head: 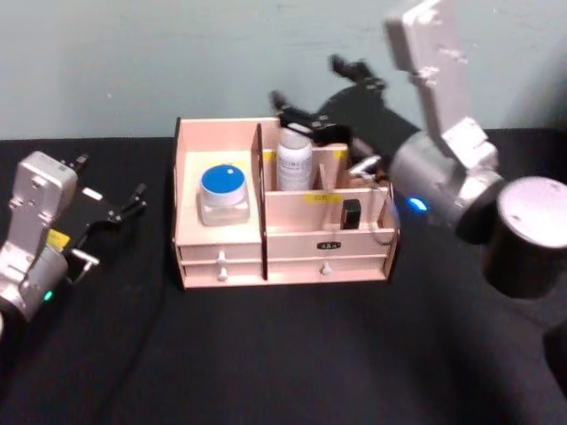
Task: Pick up the facial cleanser and watermelon frost from the table and place them into the tiered storage box.
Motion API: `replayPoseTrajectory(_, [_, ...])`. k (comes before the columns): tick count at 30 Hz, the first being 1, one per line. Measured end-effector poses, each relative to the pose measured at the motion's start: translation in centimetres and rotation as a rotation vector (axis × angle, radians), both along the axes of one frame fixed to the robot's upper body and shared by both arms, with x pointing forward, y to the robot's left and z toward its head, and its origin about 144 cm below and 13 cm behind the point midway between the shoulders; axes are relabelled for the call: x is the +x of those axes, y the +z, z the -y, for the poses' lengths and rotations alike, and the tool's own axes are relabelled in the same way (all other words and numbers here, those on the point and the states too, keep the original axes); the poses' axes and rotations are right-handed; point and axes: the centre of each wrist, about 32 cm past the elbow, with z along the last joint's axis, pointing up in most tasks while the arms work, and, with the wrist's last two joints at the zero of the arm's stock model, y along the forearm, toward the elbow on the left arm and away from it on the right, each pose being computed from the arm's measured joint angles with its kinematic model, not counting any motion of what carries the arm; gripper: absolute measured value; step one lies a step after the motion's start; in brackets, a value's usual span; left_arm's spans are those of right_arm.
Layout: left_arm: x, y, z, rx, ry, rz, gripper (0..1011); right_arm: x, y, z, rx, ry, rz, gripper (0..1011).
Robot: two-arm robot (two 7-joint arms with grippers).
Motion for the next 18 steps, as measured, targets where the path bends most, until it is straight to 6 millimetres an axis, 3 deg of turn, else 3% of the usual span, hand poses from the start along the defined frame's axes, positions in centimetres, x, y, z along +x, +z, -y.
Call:
replayPoseTrajectory(11, [0.0,0.0,0.0,0.000,0.000,0.000,1001,-2.3,-3.2,4.0,0.078,-0.307,0.066,1002])
replayPoseTrajectory(18, [0.0,0.0,0.0,0.000,0.000,0.000,1001,-3.3,-6.4,6.0,0.069,-0.432,0.031,1002])
